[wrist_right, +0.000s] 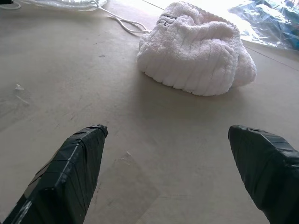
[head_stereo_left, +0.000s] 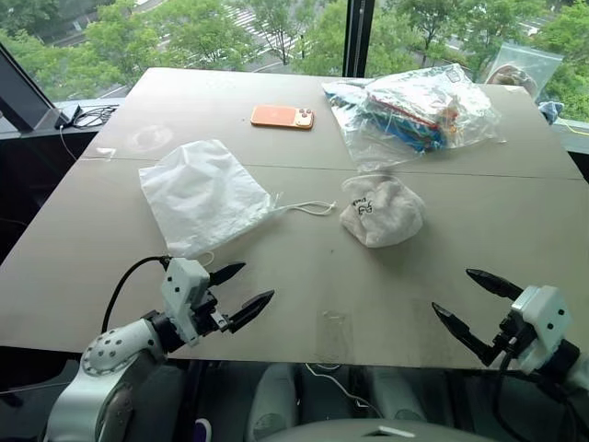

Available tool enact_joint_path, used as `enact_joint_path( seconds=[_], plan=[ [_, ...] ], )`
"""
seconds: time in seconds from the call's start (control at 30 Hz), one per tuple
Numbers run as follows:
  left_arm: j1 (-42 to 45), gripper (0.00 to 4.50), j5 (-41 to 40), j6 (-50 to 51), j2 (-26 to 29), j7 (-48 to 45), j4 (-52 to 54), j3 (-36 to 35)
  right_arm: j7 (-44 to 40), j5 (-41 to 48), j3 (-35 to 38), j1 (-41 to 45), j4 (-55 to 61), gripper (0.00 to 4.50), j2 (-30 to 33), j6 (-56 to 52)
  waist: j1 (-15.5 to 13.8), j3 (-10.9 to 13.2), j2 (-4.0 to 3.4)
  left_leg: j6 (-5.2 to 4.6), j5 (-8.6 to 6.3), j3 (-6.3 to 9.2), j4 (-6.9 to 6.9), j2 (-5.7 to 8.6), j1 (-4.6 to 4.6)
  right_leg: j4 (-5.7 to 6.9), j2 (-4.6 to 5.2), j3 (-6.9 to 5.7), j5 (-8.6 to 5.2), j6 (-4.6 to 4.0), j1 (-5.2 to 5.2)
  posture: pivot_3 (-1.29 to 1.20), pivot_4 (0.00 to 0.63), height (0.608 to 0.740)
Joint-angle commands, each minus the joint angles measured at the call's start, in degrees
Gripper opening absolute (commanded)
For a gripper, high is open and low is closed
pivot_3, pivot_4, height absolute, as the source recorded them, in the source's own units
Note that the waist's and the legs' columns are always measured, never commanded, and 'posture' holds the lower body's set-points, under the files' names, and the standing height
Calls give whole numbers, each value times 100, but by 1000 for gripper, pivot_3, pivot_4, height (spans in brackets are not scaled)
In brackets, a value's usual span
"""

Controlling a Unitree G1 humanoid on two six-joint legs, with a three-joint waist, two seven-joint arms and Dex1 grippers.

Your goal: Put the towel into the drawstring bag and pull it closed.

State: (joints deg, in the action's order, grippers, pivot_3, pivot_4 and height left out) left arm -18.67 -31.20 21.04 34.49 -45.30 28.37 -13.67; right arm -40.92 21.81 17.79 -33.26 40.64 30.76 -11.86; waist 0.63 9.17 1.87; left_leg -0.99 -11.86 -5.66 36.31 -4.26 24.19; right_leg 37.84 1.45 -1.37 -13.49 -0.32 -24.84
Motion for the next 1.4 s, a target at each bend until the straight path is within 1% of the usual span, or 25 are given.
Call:
enact_joint_path(
  seconds=[0.03,0.13,0.23,0.33,0.37,0.47,0.53,0.6,0.8,0.93,1.07,1.1,1.17,1.23,1.27,1.3,1.37,1.4],
  plan=[
    [220,4473,27,-102,-122,242,225,-20,4,48,-75,73,268,4500,-51,238,-1,0,0,0,0,1,0,0,0,0,0,-1,-1,1,0,0,150,740],
    [694,4473,126,69,-320,808,260,44,-43,23,-414,268,697,4500,-92,522,-29,0,0,-5,1,9,3,1,0,2,-4,-9,-3,4,5,0,150,740],
    [928,4473,615,21,-323,1219,298,121,-279,161,-653,338,960,4500,78,567,-26,-1,0,-4,0,14,9,1,-12,5,-8,-12,-2,5,19,0,150,740],
    [1061,4473,2015,-646,-242,1910,312,370,-568,405,-789,261,1151,4500,351,450,-31,-3,7,-4,0,11,9,3,-26,1,-7,-10,-3,6,37,0,150,740],
    [1027,4473,2723,-842,-141,2227,359,542,-648,459,-801,212,1176,4500,436,427,-40,-4,7,-4,0,11,9,5,-26,1,-5,-10,-3,6,38,0,150,740],
    [753,4473,4310,-991,132,2860,426,912,-774,504,-793,100,1147,4500,597,443,-46,-7,12,-2,-1,11,8,5,-28,1,-5,-10,-3,5,38,0,150,740],
    [581,4473,5207,-1138,261,3233,274,1117,-774,465,-789,92,1084,4500,620,484,-45,-7,12,8,-7,10,5,2,-32,1,-4,-7,-3,5,38,0,150,740],
    [504,4473,5861,-1161,330,3481,21,1309,-748,446,-815,138,1069,4500,642,458,-47,-7,12,8,-7,11,4,2,-33,2,-3,-8,-3,4,37,0,150,740],
    [716,4473,6673,-1097,2,4034,-518,1484,-692,422,-867,329,1080,4500,734,322,-117,-7,13,11,-9,11,4,1,-33,1,9,-13,-4,3,31,0,150,740],
    [1041,4473,6946,-1178,-126,4164,-840,1591,-569,304,-1019,512,1050,4500,722,265,-153,-7,12,10,-9,13,2,1,-31,1,8,-17,-4,3,31,0,150,740],
    [1668,4473,7081,-1139,-217,4166,-1311,1704,-345,153,-1326,657,1097,4500,628,184,-161,-8,15,9,-8,13,2,2,-28,1,8,-21,-3,4,31,0,150,740],
    [1772,4235,7064,-1144,-236,4115,-1391,1724,-299,128,-1366,683,1094,4500,612,175,-162,-9,15,9,-8,14,2,2,-28,2,8,-22,-3,4,32,0,150,740],
    [1995,3584,6940,-1165,-295,4000,-1538,1740,-200,99,-1431,755,1093,4500,586,111,-149,-9,16,8,-7,13,3,3,-28,2,7,-22,-3,5,37,0,150,740],
    [2171,2669,6694,-991,-417,3755,-1576,1673,-65,88,-1483,820,1102,4500,561,-26,-142,-9,16,-3,-1,9,3,3,-28,3,7,-18,-2,6,37,0,150,740],
    [2261,2596,6514,-890,-491,3603,-1535,1602,14,80,-1505,860,1104,4500,548,-113,-140,-10,17,-9,3,9,3,4,-28,3,6,-18,-1,6,37,0,150,740],
    [2339,1878,6363,-812,-537,3465,-1502,1540,100,70,-1522,904,1107,4500,534,-202,-142,-10,17,-12,4,8,3,3,-28,3,5,-17,-1,7,37,0,150,740],
    [2504,1012,6026,-489,-673,3210,-1498,1359,323,33,-1549,1033,1094,4500,465,-387,-143,-10,18,-14,5,10,3,3,-27,5,4,-21,-1,7,37,0,150,740],
    [2640,464,5871,-338,-698,3107,-1600,1264,396,70,-1564,1106,1082,4500,455,-520,-145,-10,18,-14,6,11,3,3,-27,7,3,-21,-1,7,37,0,150,740]
  ],
)
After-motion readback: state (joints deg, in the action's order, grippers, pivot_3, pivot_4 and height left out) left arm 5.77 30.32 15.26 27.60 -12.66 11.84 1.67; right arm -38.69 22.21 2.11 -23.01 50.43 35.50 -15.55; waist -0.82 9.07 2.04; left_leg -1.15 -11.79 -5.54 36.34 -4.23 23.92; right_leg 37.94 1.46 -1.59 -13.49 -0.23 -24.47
